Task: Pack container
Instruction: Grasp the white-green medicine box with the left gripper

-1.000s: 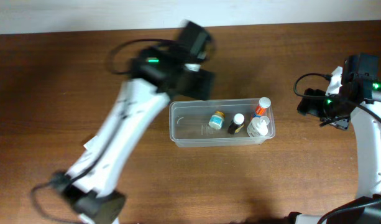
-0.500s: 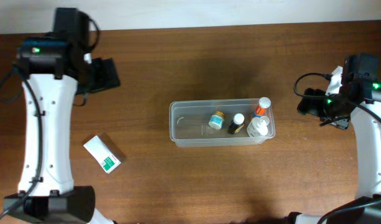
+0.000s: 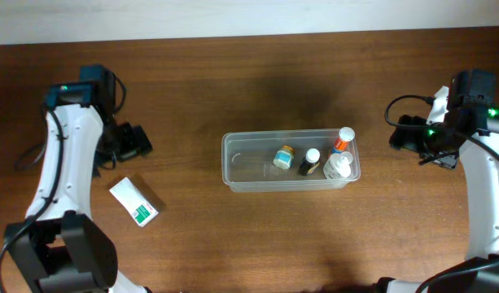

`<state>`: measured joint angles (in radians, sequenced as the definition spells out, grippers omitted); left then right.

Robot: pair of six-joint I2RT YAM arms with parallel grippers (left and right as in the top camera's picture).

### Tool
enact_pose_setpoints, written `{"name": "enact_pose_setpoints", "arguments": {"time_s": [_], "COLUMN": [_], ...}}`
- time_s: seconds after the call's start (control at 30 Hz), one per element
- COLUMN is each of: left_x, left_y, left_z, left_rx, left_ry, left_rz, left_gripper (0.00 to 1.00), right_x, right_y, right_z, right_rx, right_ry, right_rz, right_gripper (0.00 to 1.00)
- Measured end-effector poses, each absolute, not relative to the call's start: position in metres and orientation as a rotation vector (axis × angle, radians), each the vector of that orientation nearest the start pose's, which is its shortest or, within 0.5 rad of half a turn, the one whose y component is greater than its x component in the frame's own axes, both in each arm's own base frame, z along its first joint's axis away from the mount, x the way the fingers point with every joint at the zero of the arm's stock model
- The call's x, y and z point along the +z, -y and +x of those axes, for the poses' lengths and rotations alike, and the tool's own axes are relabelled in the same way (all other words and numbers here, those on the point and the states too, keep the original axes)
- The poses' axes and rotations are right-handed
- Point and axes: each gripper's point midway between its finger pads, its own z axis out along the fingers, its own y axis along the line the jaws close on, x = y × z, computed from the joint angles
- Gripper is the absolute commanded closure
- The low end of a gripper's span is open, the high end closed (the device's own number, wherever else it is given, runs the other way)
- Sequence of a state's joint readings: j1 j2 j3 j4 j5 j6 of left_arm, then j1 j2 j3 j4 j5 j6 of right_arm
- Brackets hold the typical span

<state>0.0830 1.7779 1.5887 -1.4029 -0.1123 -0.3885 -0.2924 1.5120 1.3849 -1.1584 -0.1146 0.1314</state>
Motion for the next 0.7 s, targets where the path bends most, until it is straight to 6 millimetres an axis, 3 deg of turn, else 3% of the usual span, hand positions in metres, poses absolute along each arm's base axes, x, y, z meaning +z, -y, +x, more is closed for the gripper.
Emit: {"name": "enact_pose_setpoints", "arguments": {"time_s": [0.3,0.57,0.7], "left_x": [0.059,0.024,0.009], "left_y": [-0.029,-0.028,-0.036], "left_z": [0.280,0.269,0.258], "left_rx": [0.103,0.093,0.093], "left_ry": [-3.106,-3.055,-3.029], "left_rz": [-1.012,-1.137,-1.225], "left_gripper": [0.00,0.01,0.01], "right_x": [0.171,0.171,0.171], "right_y": [0.075,0.075,0.074], "right_z": [0.316,0.316,0.316], "right_rx": [0.130,0.129,0.128], "right_ry": [-2.787,-2.789,-2.790], "right_rz": [0.575,0.568,0.564], "right_gripper": [0.14,0.14,0.14]}}
